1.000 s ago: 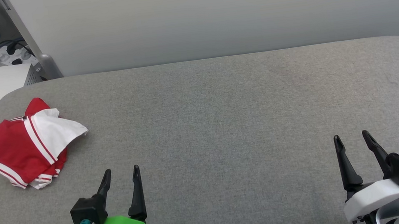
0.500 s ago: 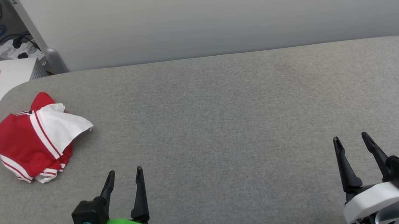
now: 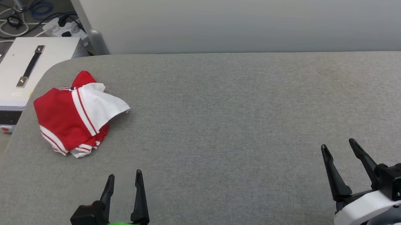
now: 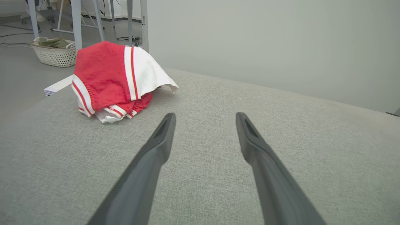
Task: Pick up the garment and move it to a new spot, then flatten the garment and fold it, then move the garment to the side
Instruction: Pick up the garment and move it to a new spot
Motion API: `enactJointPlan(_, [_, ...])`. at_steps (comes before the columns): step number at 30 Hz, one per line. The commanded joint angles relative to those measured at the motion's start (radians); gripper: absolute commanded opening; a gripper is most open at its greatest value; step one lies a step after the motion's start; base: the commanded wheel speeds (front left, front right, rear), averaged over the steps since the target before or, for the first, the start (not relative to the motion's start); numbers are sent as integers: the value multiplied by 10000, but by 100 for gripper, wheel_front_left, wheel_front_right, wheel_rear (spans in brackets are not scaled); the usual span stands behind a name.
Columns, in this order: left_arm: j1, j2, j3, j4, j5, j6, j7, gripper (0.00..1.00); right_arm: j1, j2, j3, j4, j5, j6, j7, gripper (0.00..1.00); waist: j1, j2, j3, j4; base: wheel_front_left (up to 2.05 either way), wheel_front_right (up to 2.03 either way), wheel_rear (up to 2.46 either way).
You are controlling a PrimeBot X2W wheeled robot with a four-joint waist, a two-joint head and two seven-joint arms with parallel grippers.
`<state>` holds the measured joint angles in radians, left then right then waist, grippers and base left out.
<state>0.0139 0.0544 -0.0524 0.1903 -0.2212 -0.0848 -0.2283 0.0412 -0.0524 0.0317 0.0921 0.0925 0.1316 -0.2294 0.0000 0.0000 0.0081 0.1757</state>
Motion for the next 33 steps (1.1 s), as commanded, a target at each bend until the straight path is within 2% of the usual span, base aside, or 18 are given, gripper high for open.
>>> enactJointPlan(1, [10, -38, 37, 76, -89, -40, -110, 100, 97, 20, 55, 12, 29, -9, -102, 100, 0, 0, 55, 781, 0, 0, 0])
enactJointPlan(9, [-21, -40, 179, 118, -203, -101, -275, 100, 28, 22, 381, 30, 121, -9, -265, 100, 0, 0, 143, 2064, 0, 0, 0])
enactJointPlan(15, [-21, -42, 176, 118, -251, -167, -335, 100, -13, 22, 494, 24, 195, -9, -323, 100, 0, 0, 179, 2714, 0, 0, 0])
enactJointPlan(25, [-4, -42, 93, 60, -269, -127, -335, 100, -24, 22, 566, 54, 264, -9, -323, 100, 0, 0, 227, 3115, 0, 0, 0])
enactJointPlan(33, [-2, -42, 190, -38, -338, -83, -335, 100, -94, 22, 517, -20, 497, -9, -323, 100, 0, 0, 349, 2995, 0, 0, 0])
